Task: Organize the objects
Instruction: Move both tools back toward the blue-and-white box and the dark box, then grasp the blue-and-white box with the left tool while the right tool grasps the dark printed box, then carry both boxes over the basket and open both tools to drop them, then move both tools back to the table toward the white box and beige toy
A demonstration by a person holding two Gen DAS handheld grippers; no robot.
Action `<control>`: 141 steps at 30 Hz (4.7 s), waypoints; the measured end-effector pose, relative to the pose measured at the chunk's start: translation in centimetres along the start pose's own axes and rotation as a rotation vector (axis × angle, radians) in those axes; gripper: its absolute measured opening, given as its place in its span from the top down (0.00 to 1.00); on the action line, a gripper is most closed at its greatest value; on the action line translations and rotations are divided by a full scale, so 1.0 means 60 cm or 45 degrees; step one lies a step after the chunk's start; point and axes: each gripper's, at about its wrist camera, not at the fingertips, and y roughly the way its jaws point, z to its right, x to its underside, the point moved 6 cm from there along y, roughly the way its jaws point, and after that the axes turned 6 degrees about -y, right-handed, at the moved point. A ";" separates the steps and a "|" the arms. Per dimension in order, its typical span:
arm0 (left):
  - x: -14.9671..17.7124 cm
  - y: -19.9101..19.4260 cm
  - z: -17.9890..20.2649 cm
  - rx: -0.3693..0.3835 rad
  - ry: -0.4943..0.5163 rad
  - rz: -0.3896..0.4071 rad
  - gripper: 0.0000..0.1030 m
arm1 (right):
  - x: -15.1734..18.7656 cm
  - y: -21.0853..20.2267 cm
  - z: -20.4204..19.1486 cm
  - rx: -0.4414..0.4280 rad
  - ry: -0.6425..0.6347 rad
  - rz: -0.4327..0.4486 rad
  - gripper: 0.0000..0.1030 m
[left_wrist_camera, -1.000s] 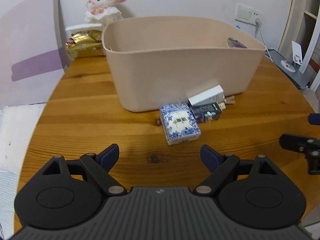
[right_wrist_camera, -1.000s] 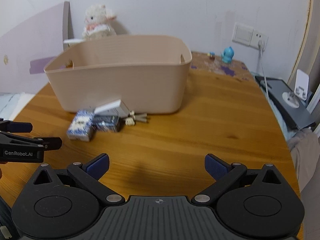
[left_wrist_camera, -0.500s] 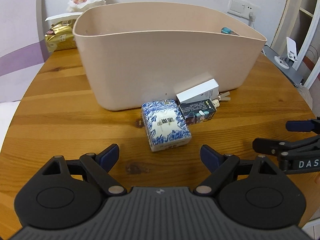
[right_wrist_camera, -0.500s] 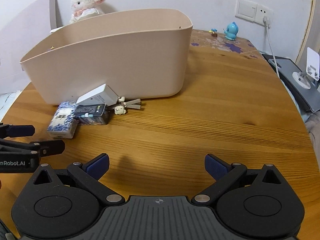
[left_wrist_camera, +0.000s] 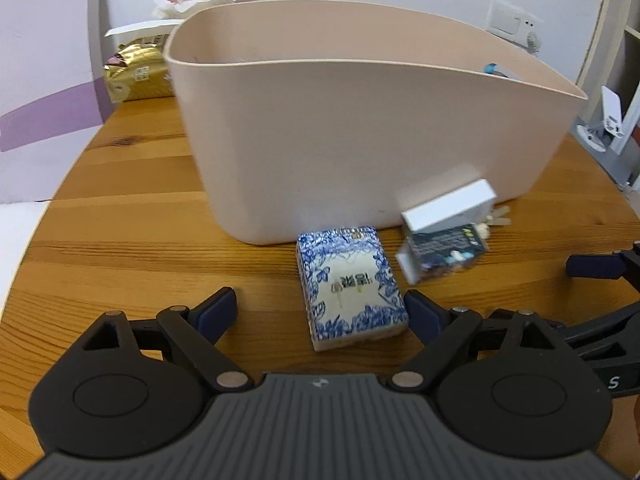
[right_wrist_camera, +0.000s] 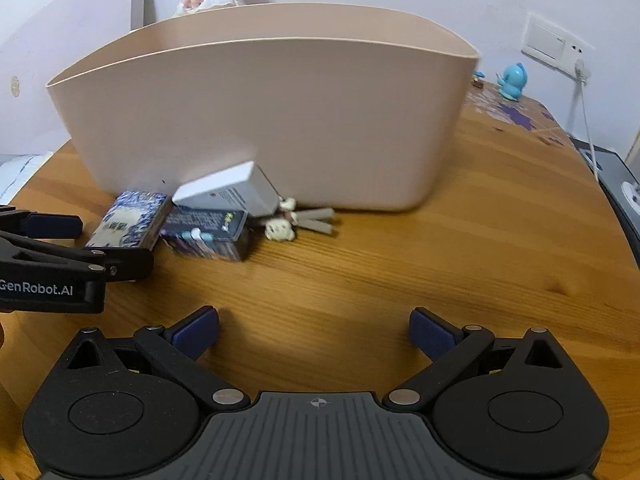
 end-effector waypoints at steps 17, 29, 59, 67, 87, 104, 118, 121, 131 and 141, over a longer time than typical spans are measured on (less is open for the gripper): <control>-0.018 0.008 -0.077 -0.058 0.026 0.020 0.10 | -0.043 0.025 -0.081 -0.019 -0.034 0.068 0.00; -0.013 -0.002 -0.094 -0.047 0.040 0.032 0.14 | -0.053 0.026 -0.080 0.028 0.034 0.136 0.27; 0.014 -0.117 -0.039 -0.034 0.103 0.141 0.54 | 0.000 -0.124 -0.051 0.006 0.012 0.254 0.54; 0.002 -0.178 -0.017 -0.011 0.109 0.238 0.54 | -0.001 -0.190 -0.032 0.039 0.002 0.354 0.54; -0.131 -0.234 0.022 -0.023 0.130 0.471 0.54 | -0.111 -0.270 0.009 0.123 0.009 0.638 0.54; -0.220 -0.080 0.027 -0.098 0.082 0.379 0.54 | -0.216 -0.151 0.073 0.172 0.066 0.596 0.54; -0.224 0.032 0.021 -0.187 0.054 0.189 0.53 | -0.229 -0.022 0.083 0.169 0.073 0.377 0.54; -0.225 0.024 0.019 -0.179 0.036 0.210 0.53 | -0.225 -0.012 0.083 0.161 0.074 0.346 0.53; -0.224 -0.039 0.008 -0.167 -0.011 0.274 0.30 | -0.216 -0.066 0.084 0.157 0.098 0.409 0.24; -0.191 -0.117 0.015 -0.217 -0.009 0.333 0.13 | -0.177 -0.163 0.084 0.155 0.105 0.475 0.09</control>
